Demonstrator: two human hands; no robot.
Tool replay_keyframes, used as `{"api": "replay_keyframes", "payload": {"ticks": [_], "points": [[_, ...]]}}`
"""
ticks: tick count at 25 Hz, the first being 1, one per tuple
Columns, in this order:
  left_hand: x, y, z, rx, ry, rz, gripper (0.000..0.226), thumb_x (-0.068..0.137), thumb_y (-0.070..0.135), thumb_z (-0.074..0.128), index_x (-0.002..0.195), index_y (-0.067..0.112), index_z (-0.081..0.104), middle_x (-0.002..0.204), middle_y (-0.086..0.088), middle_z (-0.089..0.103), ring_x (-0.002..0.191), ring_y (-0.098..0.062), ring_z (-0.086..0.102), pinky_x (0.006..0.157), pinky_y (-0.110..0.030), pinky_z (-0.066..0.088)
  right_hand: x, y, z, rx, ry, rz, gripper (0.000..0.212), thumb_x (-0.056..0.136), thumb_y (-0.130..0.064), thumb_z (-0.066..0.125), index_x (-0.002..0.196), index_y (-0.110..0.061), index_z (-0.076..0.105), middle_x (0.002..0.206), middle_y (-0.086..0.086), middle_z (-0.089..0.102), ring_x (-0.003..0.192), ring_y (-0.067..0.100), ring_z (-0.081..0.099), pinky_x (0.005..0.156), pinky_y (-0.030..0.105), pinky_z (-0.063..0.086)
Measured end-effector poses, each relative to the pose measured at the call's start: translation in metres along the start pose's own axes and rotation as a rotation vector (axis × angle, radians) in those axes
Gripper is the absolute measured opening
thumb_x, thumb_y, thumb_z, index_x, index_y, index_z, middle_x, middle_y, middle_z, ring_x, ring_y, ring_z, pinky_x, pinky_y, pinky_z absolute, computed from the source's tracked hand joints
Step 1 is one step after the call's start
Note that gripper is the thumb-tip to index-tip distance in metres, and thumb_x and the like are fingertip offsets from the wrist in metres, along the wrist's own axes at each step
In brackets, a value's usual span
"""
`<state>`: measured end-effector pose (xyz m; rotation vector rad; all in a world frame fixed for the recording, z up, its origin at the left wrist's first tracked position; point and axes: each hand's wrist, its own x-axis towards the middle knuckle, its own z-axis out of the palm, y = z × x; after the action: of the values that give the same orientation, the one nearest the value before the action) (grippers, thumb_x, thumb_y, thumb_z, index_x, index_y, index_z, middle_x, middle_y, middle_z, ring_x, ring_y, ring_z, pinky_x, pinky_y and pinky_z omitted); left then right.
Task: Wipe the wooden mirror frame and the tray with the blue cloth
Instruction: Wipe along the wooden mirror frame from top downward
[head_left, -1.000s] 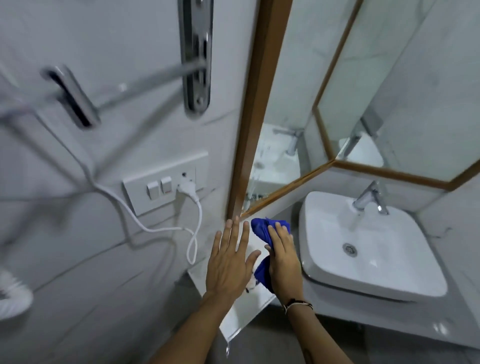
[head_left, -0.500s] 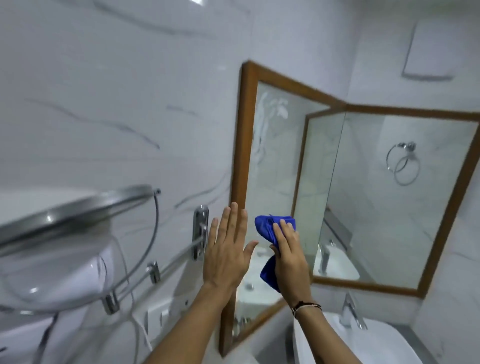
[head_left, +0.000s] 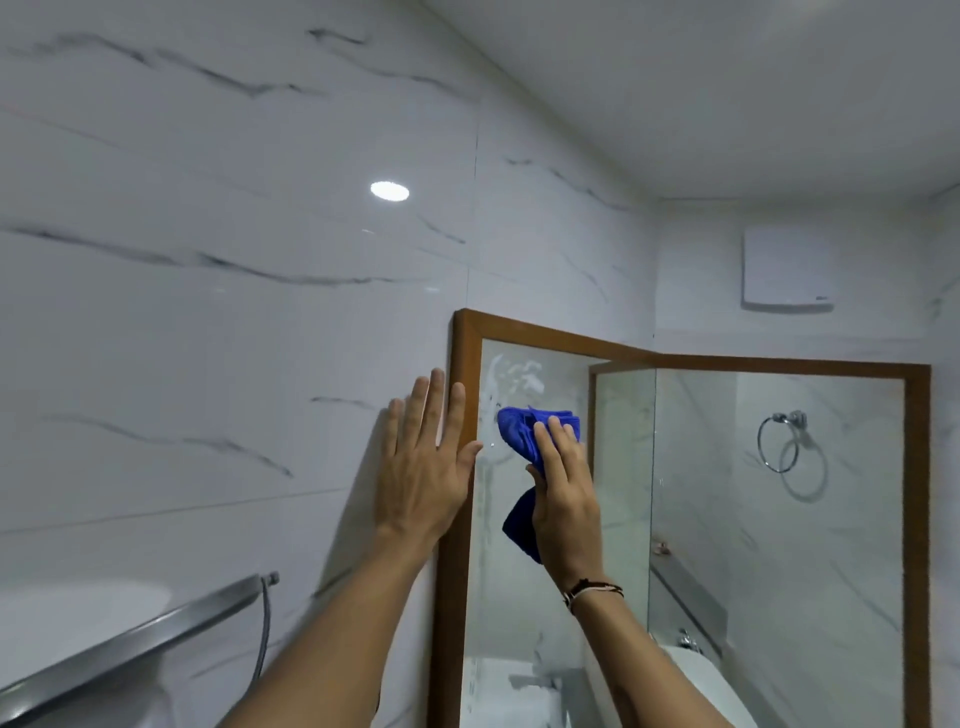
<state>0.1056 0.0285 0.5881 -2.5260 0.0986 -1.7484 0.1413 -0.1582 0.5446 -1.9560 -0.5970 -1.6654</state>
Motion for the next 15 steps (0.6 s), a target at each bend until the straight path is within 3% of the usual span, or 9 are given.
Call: {"api": "replay_keyframes", "payload": {"ticks": [5,8,12,15], "points": [[0.045,-0.019,0.010,0.172,0.021,0.067,0.076,0.120,0.054,0.011,0.176,0.009,-0.015,0.183,-0.021,-0.021,0.171,-0.037,-0.015,0.140,-0.055,0.009,0.083,0.032,0.027,0.212,0.164,0.238,0.053,0.110,0.001,0.061,0.162,-0.001,0.052,0.166,0.018,0.056,0.157,0.038,0.051,0.126,0.060,0.047],[0.040,-0.024,0.022,0.306,0.096,0.104,0.075,0.120,0.051,0.005,0.176,0.003,-0.008,0.184,-0.024,-0.015,0.172,-0.039,-0.006,0.138,-0.054,0.020,0.114,0.057,0.052,0.347,0.189,0.412,0.050,0.116,-0.009,0.054,0.165,-0.004,0.048,0.167,0.015,0.055,0.158,0.036,0.050,0.128,0.053,0.045],[0.046,-0.018,0.023,0.350,0.150,0.078,0.074,0.119,0.050,0.000,0.176,0.006,-0.010,0.184,-0.022,-0.013,0.172,-0.036,-0.004,0.137,-0.052,0.024,0.129,0.074,0.088,0.438,0.037,0.515,0.056,0.120,-0.018,0.045,0.173,-0.006,0.031,0.182,0.009,0.032,0.172,0.029,0.023,0.137,0.035,0.020],[0.045,-0.017,0.028,0.356,0.172,0.084,0.073,0.119,0.050,0.001,0.177,0.006,-0.008,0.185,-0.022,-0.012,0.172,-0.037,-0.004,0.138,-0.053,0.024,0.126,0.075,0.096,0.517,0.069,0.542,0.059,0.121,-0.022,0.043,0.175,-0.009,0.024,0.184,0.006,0.025,0.174,0.026,0.014,0.141,0.040,0.016]]}}
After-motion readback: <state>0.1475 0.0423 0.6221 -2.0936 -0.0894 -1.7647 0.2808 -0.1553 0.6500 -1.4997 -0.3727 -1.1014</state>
